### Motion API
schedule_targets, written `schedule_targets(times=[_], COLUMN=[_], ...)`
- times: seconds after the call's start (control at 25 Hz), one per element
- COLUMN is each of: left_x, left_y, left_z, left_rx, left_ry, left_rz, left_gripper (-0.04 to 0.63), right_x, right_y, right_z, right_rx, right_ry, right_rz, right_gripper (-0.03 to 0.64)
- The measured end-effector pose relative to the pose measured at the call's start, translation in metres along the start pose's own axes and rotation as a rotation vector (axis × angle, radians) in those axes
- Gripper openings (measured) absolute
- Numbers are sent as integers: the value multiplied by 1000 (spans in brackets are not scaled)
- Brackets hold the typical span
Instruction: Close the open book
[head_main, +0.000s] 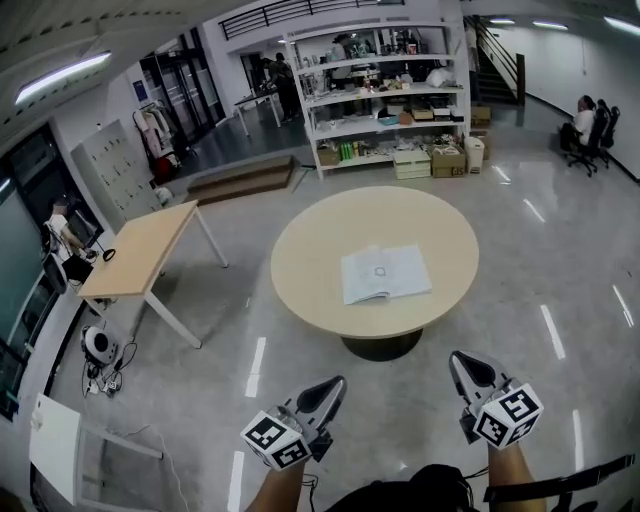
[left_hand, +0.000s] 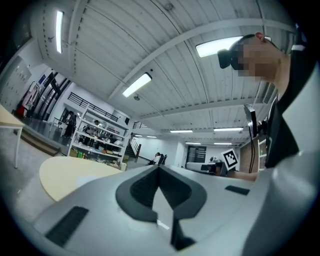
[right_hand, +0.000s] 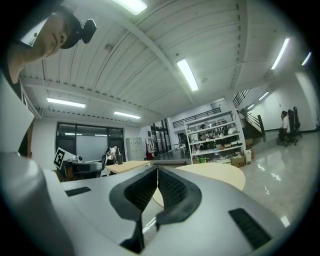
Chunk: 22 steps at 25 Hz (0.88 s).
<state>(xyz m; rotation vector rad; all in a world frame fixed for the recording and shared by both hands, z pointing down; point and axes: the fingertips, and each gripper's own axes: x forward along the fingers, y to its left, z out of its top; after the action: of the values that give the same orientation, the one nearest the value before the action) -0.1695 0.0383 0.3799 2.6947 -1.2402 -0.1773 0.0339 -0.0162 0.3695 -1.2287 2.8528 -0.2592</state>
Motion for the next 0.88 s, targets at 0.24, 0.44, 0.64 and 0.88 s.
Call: schedule_targets(times=[0.24,0.44,0.64,0.88], left_x=[42,102,172,233], left_y=[54,110,146,182], left_z=[1,3,26,32], left_rx=[-9,-7,14,15], left_ry=[3,-2,-16,-18], left_rz=[32,95,149,203], left_gripper=[-3,-3,-3,-3], right_x=[66,131,183,233], right_y=[-36,-95,-161,-217], right_z=[3,10,31,43], right_rx=[-8,-6,-11,-4], right_ry=[1,-18,-10,6], right_rz=[37,94,149,206], right_gripper=[0,0,0,0])
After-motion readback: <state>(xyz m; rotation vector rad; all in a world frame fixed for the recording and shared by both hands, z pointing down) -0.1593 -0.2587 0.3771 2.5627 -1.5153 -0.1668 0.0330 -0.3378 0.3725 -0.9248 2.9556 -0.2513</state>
